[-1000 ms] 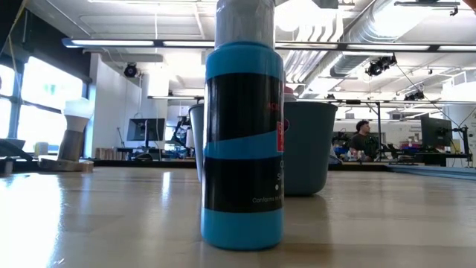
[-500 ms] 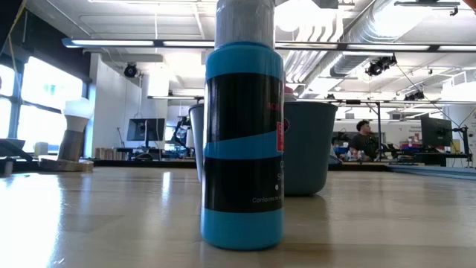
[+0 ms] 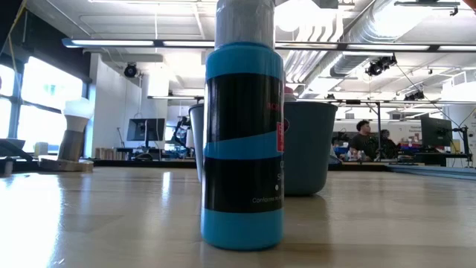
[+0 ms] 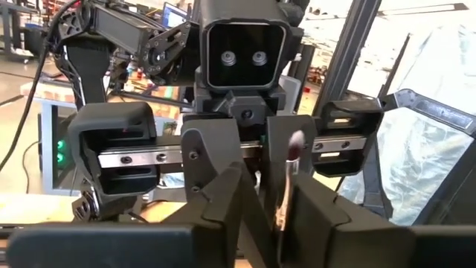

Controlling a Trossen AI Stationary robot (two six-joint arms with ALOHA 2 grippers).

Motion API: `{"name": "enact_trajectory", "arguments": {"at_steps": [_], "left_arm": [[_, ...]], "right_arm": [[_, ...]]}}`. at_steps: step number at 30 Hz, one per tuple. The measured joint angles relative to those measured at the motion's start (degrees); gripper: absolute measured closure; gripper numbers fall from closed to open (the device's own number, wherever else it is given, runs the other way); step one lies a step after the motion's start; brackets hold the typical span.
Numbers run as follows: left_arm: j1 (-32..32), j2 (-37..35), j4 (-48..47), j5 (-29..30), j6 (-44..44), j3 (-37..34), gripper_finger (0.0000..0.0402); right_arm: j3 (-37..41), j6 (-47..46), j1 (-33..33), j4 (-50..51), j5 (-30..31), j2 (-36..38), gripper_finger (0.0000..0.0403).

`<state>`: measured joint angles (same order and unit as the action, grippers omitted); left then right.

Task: Pick & Place Paint Supplies
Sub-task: Put the black and silver paint brush into the green cup

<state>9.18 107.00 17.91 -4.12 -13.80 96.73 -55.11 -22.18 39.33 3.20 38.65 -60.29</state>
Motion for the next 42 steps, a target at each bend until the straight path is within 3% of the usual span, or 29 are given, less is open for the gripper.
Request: {"name": "enact_trajectory", "arguments": {"at_steps": [10,19,26,32,38,42], "left_arm": [[-2.7,-1.7,-3.1,-5.0,-1.0,-0.1,0.0253],[-5.5,-4.5,-6.0,-9.1,-1.7,-0.1,0.0218],[-7.7,-5.5,-6.2,-9.5,-3.1,0.0,0.0218],[-8.5,-5.6,-6.1,-9.0,-3.2,0.0,0.0217],[-8.5,-5.6,-6.1,-7.5,-3.0,0.0,0.0217],[-8.5,-5.6,-6.1,-7.3,-3.0,0.0,0.0217]], "right_arm": [[0.0,0.1,0.3,2.1,1.6,1.6,0.0390],[0.0,-0.3,6.3,7.7,14.2,6.7,0.0390],[0.0,-1.0,15.6,9.6,29.0,8.1,0.0390],[0.0,-12.9,22.6,16.6,36.9,6.5,0.0390],[0.0,-31.4,26.5,26.3,38.8,1.6,0.0390],[0.0,-38.9,28.4,28.9,40.6,-2.4,0.0390]]}}
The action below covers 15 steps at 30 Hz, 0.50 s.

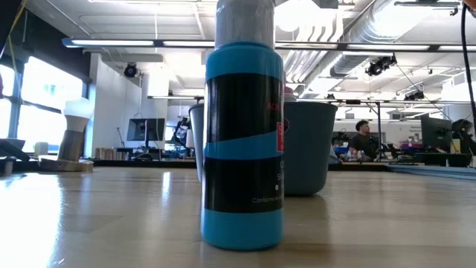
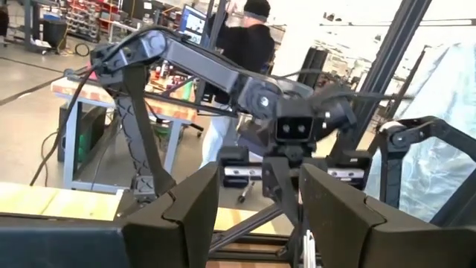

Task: Pick & Place Paint Supplies
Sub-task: Put the black and silver paint brush into the green cup

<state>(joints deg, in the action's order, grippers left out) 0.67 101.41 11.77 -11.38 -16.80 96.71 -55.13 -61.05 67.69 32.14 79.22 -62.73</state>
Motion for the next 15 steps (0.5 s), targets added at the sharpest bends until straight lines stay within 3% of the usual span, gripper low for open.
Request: {"name": "enact_trajectory", "arguments": {"at_steps": [15], "left_arm": [[0.1,0.0,-3.7,0.0,0.0,0.0,0.0217]], "right_arm": [[0.0,-14.5,5.6,1.7,2.3,-17.4,0.0390]]}}
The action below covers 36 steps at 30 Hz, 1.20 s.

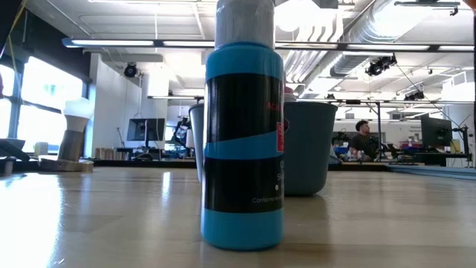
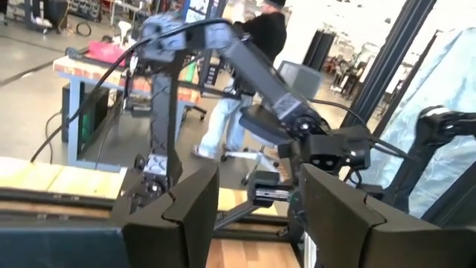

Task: Pick & Place Paint Supplies
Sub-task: Put the black and silver paint brush into the green cup

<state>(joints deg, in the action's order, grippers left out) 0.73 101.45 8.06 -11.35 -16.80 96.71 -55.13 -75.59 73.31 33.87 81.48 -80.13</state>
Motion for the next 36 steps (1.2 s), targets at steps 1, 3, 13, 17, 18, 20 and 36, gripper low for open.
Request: {"name": "enact_trajectory", "arguments": {"at_steps": [1,3,13,17,18,20,36], "left_arm": [[0.0,0.0,-0.7,0.0,0.0,0.0,0.0217],[0.0,0.0,-1.7,0.1,0.0,0.0,0.0217],[0.0,0.0,-5.2,-1.5,-0.2,0.0,0.0217],[0.0,0.0,-5.3,-1.6,-0.2,0.0,0.0217],[0.0,0.0,-5.3,-1.6,-0.2,0.0,0.0217],[0.0,0.0,-5.3,-1.6,-0.2,0.0,0.0217],[0.0,0.0,-5.3,-1.5,-3.0,0.0,0.0217]], "right_arm": [[0.0,-0.4,0.1,0.0,0.0,-1.3,0.0390],[0.0,-1.2,0.2,0.3,0.1,-4.0,0.0390],[0.0,-7.2,-1.0,0.4,-2.2,-14.2,0.0390],[0.0,-8.2,-1.4,0.4,-3.6,-16.2,0.0390],[0.0,-8.3,-1.6,0.4,-4.4,-16.3,0.0389],[0.0,-8.3,-2.1,0.3,-6.0,-16.4,0.0376],[0.0,-2.4,-3.0,0.2,-11.6,-14.1,0.0272]]}}
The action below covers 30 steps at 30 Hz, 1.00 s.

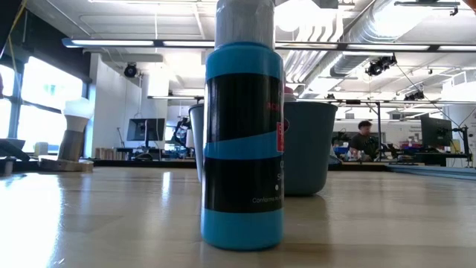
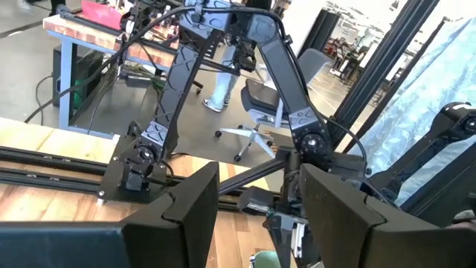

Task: Pick & Place Paint Supplies
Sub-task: Put the black and silver paint brush into the green cup, then put the small dark blue and black paint bottle into the blue bin

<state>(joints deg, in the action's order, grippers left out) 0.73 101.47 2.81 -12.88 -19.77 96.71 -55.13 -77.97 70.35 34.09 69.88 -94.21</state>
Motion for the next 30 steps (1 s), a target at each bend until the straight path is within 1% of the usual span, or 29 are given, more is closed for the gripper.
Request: {"name": "enact_trajectory", "arguments": {"at_steps": [4,11,19,23,25,27,28,30], "left_arm": [[0.0,0.0,0.0,0.0,0.0,0.0,0.0217],[0.0,0.0,0.0,0.1,0.0,0.0,0.0217],[0.0,-0.2,0.2,0.1,-0.2,0.0,0.0217],[0.0,-4.0,-0.9,0.0,-0.1,-0.1,0.0217],[0.0,-7.2,-3.1,-0.1,0.2,0.0,0.0217],[0.6,-10.7,-7.8,0.6,2.1,0.1,0.0217],[1.1,-12.1,-10.6,2.0,3.1,0.1,0.0217],[3.1,-14.7,-15.9,7.7,5.3,0.1,0.0220]], "right_arm": [[0.0,2.2,0.0,0.0,-0.8,1.8,0.0252],[0.0,6.3,-0.5,0.0,-4.3,3.1,0.0218],[0.0,7.3,-1.3,-0.2,-4.0,3.7,0.0217],[0.0,7.6,-1.2,-0.4,-4.0,7.1,0.0223],[0.0,7.8,-1.2,-0.4,-4.2,9.8,0.0226],[0.0,7.8,-1.2,-0.5,-4.2,12.8,0.0231],[0.0,7.8,-1.2,-0.4,-4.2,14.3,0.0233],[0.0,7.9,-1.3,-0.5,-3.9,17.3,0.0238]]}}
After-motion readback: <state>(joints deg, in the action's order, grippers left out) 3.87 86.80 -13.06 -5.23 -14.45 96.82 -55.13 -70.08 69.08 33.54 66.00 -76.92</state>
